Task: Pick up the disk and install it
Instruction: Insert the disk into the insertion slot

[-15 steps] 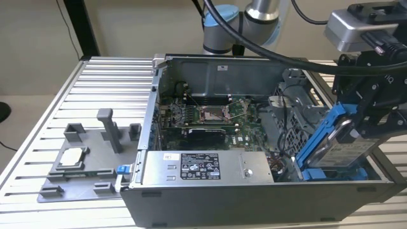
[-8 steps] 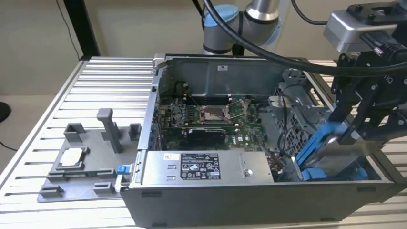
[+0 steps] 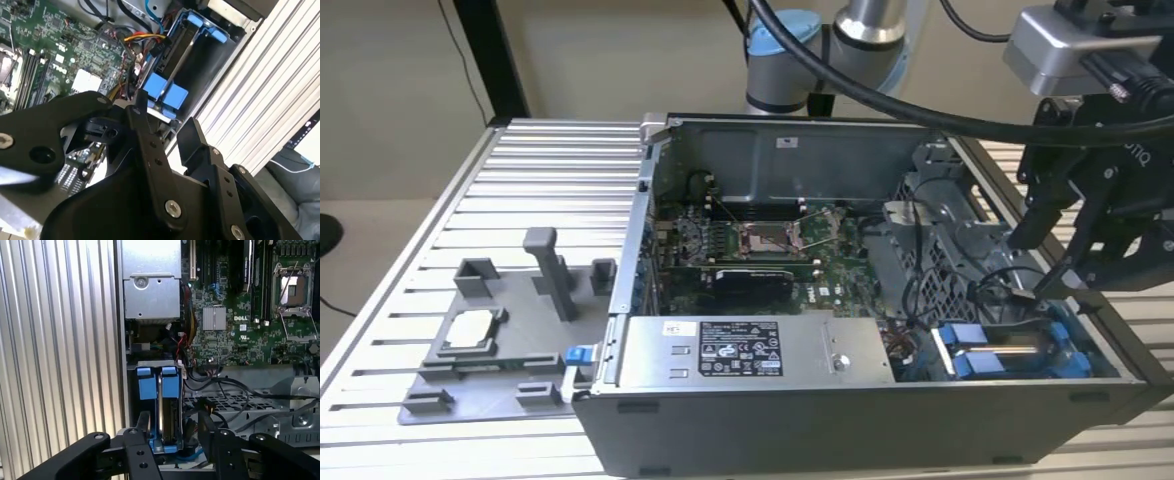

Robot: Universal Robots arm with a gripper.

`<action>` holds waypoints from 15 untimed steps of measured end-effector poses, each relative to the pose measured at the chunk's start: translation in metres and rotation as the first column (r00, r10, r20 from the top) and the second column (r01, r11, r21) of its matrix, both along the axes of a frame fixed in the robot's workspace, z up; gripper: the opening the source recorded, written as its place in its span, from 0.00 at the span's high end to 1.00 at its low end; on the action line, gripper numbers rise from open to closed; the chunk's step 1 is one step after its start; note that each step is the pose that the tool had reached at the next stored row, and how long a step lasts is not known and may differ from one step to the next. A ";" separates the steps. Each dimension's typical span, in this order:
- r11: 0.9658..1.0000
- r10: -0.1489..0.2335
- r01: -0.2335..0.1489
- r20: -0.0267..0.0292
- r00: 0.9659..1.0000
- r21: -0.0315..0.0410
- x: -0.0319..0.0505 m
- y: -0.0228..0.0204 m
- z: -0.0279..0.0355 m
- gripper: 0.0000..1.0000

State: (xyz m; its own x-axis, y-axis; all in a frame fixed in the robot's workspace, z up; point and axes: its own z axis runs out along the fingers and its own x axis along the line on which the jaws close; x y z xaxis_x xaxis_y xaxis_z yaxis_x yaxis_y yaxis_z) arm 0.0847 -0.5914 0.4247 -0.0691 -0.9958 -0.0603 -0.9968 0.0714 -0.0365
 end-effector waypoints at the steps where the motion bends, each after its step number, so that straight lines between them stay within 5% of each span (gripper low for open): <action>1: 1.000 0.000 0.000 0.000 1.000 0.001 0.0000 -0.0003 0.0013 0.00; 15: 1.000 -0.001 0.001 0.000 1.000 0.003 0.0000 -0.0004 0.0015 0.00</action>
State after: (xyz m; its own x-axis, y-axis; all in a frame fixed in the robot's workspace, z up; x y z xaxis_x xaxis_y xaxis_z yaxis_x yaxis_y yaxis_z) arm 0.0847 -0.5918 0.4262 -0.0696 -0.9956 -0.0631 -0.9968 0.0720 -0.0361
